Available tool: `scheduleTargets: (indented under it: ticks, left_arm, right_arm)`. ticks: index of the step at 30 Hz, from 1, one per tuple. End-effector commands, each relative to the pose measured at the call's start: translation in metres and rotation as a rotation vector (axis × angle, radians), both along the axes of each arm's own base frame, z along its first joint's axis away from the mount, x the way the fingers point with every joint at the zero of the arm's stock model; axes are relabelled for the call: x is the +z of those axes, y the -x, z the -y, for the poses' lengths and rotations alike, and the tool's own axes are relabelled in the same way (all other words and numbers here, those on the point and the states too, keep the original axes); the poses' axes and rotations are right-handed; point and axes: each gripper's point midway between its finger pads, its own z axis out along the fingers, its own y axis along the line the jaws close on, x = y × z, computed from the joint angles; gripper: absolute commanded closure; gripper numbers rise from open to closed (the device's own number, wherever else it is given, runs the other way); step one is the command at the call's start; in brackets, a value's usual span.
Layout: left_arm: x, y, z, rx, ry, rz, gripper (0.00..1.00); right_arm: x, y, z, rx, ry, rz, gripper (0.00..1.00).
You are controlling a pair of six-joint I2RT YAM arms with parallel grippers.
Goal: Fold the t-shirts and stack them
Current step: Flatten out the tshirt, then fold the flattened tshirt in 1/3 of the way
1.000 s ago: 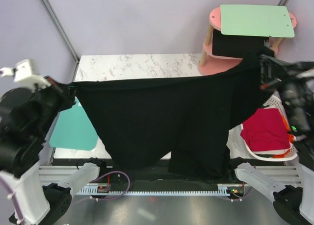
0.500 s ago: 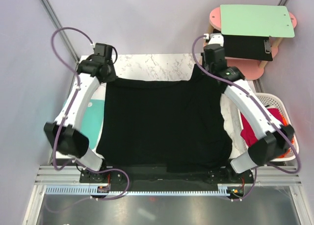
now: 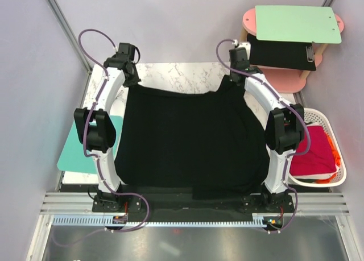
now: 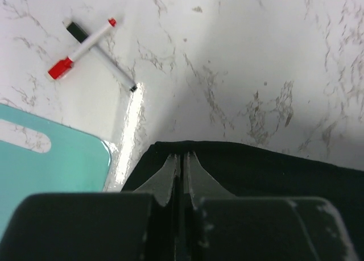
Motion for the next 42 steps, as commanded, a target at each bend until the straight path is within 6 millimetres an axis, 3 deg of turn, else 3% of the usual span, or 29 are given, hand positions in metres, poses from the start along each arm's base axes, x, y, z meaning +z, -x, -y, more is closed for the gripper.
scheduleTargets:
  ticks: [1, 4, 9, 10, 12, 13, 18, 19, 21, 22, 23, 30, 35, 42]
  left_arm:
    - [0.043, -0.023, -0.019, 0.011, 0.016, 0.136, 0.98]
    - [0.041, -0.018, -0.022, 0.007, 0.008, 0.125, 0.98]
    - [0.027, 0.002, -0.027, 0.009, -0.01, 0.073, 0.98]
    - [0.014, 0.01, -0.028, 0.012, -0.013, 0.037, 0.98]
    - [0.012, 0.02, -0.029, 0.02, -0.012, 0.028, 0.98]
    - [0.0, 0.028, -0.029, 0.022, -0.014, -0.005, 0.98]
    - [-0.007, 0.048, -0.031, 0.034, -0.01, -0.029, 0.98]
    - [-0.013, 0.054, -0.031, 0.035, -0.011, -0.046, 0.98]
    - [-0.016, 0.059, -0.032, 0.038, -0.011, -0.054, 0.98]
    - [-0.021, 0.062, -0.033, 0.039, -0.014, -0.069, 0.98]
    - [-0.024, 0.065, -0.033, 0.037, -0.015, -0.079, 0.98]
    - [-0.051, 0.083, -0.029, 0.042, 0.01, -0.153, 0.98]
    - [-0.067, 0.094, -0.029, 0.053, 0.013, -0.198, 0.98]
    - [-0.069, 0.091, -0.032, 0.063, -0.001, -0.201, 0.98]
  right_arm:
    - [0.061, -0.034, -0.002, -0.002, -0.078, 0.173, 1.0]
    - [0.066, -0.037, -0.003, 0.007, -0.075, 0.178, 1.0]
    - [0.061, -0.023, -0.003, 0.016, -0.082, 0.149, 1.0]
    - [0.051, -0.016, -0.003, 0.021, -0.083, 0.12, 1.0]
    - [0.051, -0.006, -0.004, 0.024, -0.099, 0.115, 1.0]
    - [0.039, 0.001, -0.004, 0.029, -0.098, 0.081, 1.0]
    - [0.027, 0.032, 0.001, 0.029, -0.104, 0.017, 1.0]
    - [0.017, 0.042, 0.003, 0.025, -0.102, -0.012, 1.0]
    - [0.024, 0.053, 0.002, 0.034, -0.112, -0.003, 1.0]
    - [0.017, 0.061, 0.004, 0.031, -0.106, -0.024, 1.0]
    - [0.025, 0.066, 0.005, 0.032, -0.11, -0.008, 1.0]
    - [0.017, 0.107, 0.006, 0.038, -0.101, -0.061, 1.0]
    - [-0.008, 0.132, 0.007, 0.026, -0.105, -0.127, 1.0]
    - [-0.057, 0.165, 0.006, 0.013, -0.101, -0.249, 1.0]
